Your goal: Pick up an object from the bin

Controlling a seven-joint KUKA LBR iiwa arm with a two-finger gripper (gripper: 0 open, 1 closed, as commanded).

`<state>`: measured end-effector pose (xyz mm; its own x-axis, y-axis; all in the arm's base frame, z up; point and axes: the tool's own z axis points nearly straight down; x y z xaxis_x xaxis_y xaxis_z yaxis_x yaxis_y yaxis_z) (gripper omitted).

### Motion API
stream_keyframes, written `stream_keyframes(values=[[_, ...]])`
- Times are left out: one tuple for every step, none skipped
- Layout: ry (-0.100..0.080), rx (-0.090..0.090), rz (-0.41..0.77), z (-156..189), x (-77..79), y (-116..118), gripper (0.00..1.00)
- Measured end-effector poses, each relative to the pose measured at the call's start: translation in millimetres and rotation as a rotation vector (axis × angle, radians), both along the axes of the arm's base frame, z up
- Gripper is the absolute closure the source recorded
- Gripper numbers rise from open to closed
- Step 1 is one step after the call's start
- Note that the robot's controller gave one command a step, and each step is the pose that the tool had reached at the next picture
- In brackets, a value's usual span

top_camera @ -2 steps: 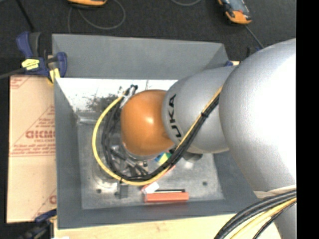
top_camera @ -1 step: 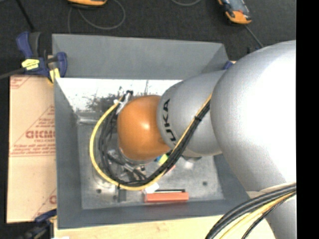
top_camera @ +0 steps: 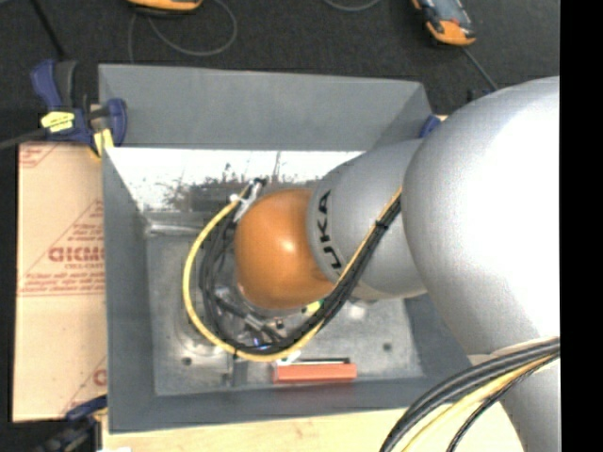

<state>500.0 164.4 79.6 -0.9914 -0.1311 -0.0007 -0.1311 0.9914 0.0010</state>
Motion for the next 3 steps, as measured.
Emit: stream_keyframes(values=[[-0.004,0.0,0.073,-9,10.5,3,1.0],[-0.003,0.0,0.073,-9,10.5,3,1.0],[0.001,-0.002,0.088,13,19.4,-7,1.0]])
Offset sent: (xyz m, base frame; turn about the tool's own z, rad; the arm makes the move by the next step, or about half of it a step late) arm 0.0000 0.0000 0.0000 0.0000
